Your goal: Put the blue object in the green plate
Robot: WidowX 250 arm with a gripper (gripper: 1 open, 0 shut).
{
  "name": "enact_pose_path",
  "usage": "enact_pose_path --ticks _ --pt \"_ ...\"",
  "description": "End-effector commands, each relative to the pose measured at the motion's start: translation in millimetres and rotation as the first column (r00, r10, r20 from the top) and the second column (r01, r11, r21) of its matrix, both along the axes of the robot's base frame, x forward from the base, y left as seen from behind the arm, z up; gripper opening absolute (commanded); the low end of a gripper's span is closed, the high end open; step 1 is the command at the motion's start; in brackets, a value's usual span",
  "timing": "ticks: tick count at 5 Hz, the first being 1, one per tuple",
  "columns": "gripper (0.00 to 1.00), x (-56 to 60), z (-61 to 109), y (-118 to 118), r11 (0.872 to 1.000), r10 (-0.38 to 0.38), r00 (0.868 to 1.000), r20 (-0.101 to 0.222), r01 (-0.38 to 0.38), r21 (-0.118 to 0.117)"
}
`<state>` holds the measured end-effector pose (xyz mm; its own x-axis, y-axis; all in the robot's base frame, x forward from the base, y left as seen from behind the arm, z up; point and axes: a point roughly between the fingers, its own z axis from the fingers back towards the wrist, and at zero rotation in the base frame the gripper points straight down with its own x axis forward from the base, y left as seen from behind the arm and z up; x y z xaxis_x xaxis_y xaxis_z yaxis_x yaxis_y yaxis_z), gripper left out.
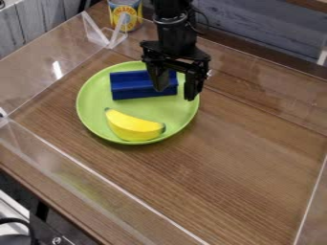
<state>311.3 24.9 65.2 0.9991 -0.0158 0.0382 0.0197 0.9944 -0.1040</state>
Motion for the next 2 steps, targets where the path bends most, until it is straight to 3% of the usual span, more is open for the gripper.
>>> enact_pose_path --ticks 1,2 --pt "1.0 9.0 21.7 -3.9 1.0 0.012 0.998 0.062 -0.012 0.009" --pt "1.0 10.6 13.6 -0.1 1.0 0.019 0.998 0.055 -0.02 0.011"
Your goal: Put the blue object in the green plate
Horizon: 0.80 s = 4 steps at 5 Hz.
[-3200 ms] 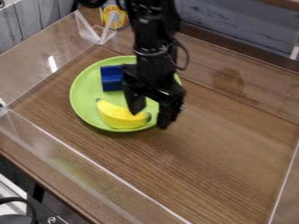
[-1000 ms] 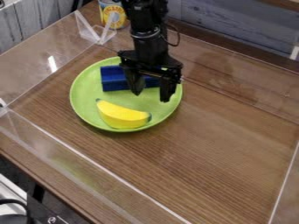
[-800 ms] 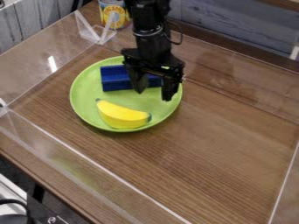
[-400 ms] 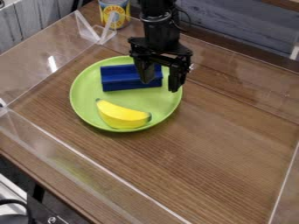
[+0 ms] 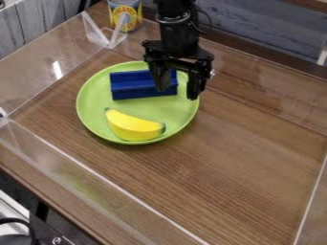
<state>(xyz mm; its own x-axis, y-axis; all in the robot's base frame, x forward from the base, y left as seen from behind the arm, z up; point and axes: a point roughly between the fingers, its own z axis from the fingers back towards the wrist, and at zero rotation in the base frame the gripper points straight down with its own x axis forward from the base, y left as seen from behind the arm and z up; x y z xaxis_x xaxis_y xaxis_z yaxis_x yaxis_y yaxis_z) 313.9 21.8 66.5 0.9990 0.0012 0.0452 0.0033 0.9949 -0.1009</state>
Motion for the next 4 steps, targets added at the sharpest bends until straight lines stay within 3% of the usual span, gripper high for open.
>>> enact_pose_path --ticks 1,3,4 --pt "1.0 9.4 4.1 7.2 1.0 0.008 0.999 0.039 -0.009 0.009" --pt "1.0 19.3 -0.6 4.1 1.0 -0.027 0.999 0.033 0.026 0.006" --pt "1.0 14.1 2.1 13.9 1.0 0.009 1.0 0.03 -0.009 0.004"
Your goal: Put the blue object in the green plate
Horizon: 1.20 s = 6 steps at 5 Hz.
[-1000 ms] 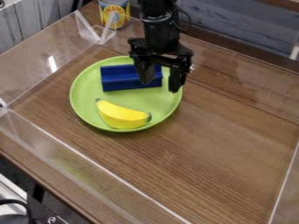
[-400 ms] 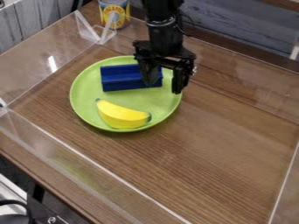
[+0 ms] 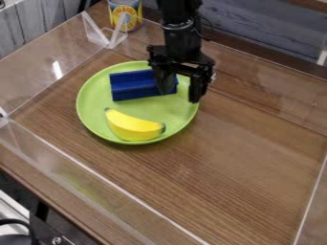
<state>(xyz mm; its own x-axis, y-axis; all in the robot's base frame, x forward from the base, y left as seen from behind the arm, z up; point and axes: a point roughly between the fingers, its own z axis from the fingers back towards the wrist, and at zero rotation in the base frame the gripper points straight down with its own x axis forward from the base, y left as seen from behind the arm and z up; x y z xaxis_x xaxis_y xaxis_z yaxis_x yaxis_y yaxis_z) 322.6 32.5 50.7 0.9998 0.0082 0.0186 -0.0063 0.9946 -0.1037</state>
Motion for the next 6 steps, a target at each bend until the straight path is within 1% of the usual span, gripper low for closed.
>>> enact_pose_path --ticks 1,3,4,5,6 --pt "1.0 0.3 20.4 12.4 0.999 0.038 0.998 0.051 -0.038 0.006" --pt "1.0 -0.2 10.5 11.2 0.998 0.066 0.997 0.041 -0.066 -0.001" --pt "1.0 -0.9 25.3 11.7 1.0 -0.01 0.999 0.036 0.01 -0.004" --pt "1.0 -1.3 40.9 13.0 0.996 -0.086 0.996 0.034 0.086 -0.006" --pt "1.0 -6.6 54.7 17.5 0.991 -0.132 0.991 0.039 0.132 0.003"
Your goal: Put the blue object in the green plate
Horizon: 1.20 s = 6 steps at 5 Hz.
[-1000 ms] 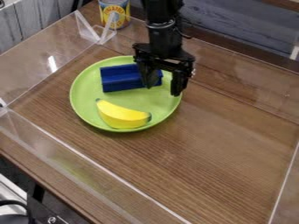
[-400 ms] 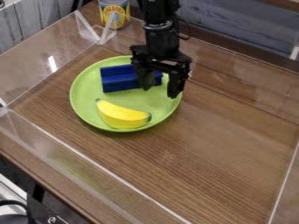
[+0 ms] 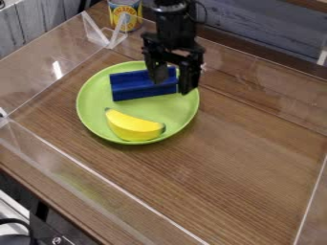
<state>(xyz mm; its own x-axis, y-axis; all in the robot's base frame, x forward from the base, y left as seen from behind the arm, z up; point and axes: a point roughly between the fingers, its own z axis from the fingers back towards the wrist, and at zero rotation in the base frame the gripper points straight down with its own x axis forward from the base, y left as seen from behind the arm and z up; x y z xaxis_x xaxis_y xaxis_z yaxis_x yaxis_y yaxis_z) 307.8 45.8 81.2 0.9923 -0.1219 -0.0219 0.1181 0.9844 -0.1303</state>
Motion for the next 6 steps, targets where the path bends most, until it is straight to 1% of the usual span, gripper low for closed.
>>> enact_pose_path --ticks 1,2,3,5,6 --pt "1.0 2.4 33.4 8.9 0.998 -0.061 0.994 0.092 0.058 0.033" --pt "1.0 7.2 28.3 16.1 0.993 -0.116 0.989 0.096 0.112 0.041" --pt "1.0 13.0 22.1 21.3 0.983 -0.181 0.979 0.094 0.177 0.047" --pt "1.0 8.0 8.3 17.4 0.984 -0.175 0.981 0.089 0.17 0.056" --pt "1.0 5.6 7.6 19.3 0.978 -0.203 0.975 0.087 0.198 0.06"
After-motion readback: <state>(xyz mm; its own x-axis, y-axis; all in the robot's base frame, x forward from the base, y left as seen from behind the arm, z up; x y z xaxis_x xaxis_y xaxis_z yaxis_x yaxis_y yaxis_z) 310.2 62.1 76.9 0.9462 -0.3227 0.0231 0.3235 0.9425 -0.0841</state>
